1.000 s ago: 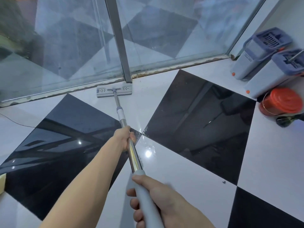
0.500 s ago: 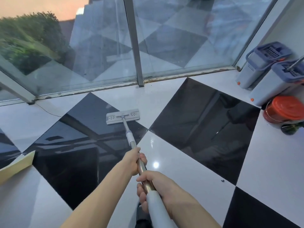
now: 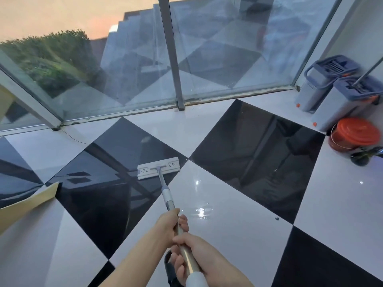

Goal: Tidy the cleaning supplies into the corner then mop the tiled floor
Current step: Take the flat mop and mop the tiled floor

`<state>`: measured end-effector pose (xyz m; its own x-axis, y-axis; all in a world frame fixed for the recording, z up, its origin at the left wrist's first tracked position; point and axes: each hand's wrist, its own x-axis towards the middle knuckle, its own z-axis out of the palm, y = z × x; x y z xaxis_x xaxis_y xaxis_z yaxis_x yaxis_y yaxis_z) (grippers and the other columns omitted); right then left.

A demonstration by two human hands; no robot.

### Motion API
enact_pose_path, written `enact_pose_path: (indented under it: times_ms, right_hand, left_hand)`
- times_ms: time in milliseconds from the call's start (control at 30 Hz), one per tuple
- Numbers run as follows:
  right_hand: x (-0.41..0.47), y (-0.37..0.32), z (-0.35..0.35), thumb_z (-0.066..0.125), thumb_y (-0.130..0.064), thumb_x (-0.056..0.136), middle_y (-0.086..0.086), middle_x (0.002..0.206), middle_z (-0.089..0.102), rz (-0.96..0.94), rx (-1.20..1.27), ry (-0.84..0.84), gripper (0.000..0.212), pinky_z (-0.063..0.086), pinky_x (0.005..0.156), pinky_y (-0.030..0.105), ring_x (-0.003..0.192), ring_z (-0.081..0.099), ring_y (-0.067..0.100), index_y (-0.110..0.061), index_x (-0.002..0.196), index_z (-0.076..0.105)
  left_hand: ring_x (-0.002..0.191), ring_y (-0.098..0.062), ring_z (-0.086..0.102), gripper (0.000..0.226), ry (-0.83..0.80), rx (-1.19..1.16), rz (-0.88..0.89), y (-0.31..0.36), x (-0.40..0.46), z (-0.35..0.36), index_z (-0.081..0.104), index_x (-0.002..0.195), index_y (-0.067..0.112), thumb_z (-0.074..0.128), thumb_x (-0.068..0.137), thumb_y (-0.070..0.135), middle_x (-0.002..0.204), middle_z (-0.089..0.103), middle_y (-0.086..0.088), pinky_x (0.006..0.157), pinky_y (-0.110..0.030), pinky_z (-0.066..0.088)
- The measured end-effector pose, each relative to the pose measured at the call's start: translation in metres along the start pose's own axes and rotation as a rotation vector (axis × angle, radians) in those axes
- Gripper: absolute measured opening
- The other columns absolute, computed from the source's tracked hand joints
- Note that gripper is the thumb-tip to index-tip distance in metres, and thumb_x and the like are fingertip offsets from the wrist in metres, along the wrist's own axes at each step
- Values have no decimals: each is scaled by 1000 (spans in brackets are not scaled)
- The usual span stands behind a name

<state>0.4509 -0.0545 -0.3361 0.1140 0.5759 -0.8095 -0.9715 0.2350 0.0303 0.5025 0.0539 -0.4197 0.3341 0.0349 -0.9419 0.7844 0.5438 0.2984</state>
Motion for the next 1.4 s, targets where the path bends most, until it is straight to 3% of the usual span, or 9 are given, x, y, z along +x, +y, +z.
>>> enact_pose_path:
  times_ms: [167, 400, 600, 800, 1100, 1200, 1400]
  right_hand:
    - [-1, -28, 25, 49, -10, 87, 7, 50, 49, 10, 26, -72, 26, 39, 32, 14, 30, 46, 13, -5, 62, 47]
    - [48, -100, 87, 53, -20, 89, 7, 47, 47, 46, 76, -72, 25, 40, 32, 14, 29, 47, 13, -4, 70, 49]
    - [90, -139, 144, 57, -7, 86, 11, 44, 47, -21, 142, -97, 16, 35, 31, 12, 25, 43, 17, 5, 77, 52]
    - [111, -157, 177, 57, -11, 88, 10, 44, 49, -57, -25, -54, 19, 37, 37, 14, 30, 45, 15, 1, 73, 53]
    - [120, -163, 182, 64, -25, 79, 3, 55, 53, 91, -139, 62, 24, 40, 40, 15, 42, 49, 14, -6, 69, 54]
    - [122, -158, 182, 63, -23, 80, 0, 54, 53, 77, -154, 92, 20, 38, 35, 14, 39, 49, 11, -8, 71, 55]
    - [103, -113, 159, 58, -14, 84, 4, 54, 54, 61, -238, 120, 19, 41, 37, 16, 40, 51, 13, -6, 68, 53]
  left_hand:
    - [21, -7, 28, 30, 1, -14, 12, 61, 38, -2, 35, 75, 11, 39, 103, 21, 36, 32, 0, 26, -9, 28]
    - [23, -7, 28, 31, 33, 23, 23, 185, 103, -12, 35, 73, 12, 39, 103, 20, 59, 30, 1, 29, -8, 27]
    - [22, -6, 28, 33, 25, 72, 6, 289, 159, -35, 34, 72, 13, 38, 103, 22, 41, 33, 1, 29, -8, 26]
    - [21, -8, 30, 34, 1, 90, 9, 368, 201, -54, 34, 71, 14, 38, 103, 28, 35, 35, 1, 28, -10, 28]
    - [22, -7, 28, 28, 51, -56, 91, 347, 182, -57, 38, 75, 14, 43, 101, 21, 56, 31, 4, 31, -7, 25]
    - [22, -8, 27, 28, 53, -117, 85, 326, 166, -63, 38, 74, 14, 44, 100, 20, 49, 32, 3, 31, -8, 25]
    - [23, -7, 28, 24, 100, -149, 85, 249, 118, -78, 41, 78, 11, 45, 100, 18, 58, 32, 2, 31, -9, 26]
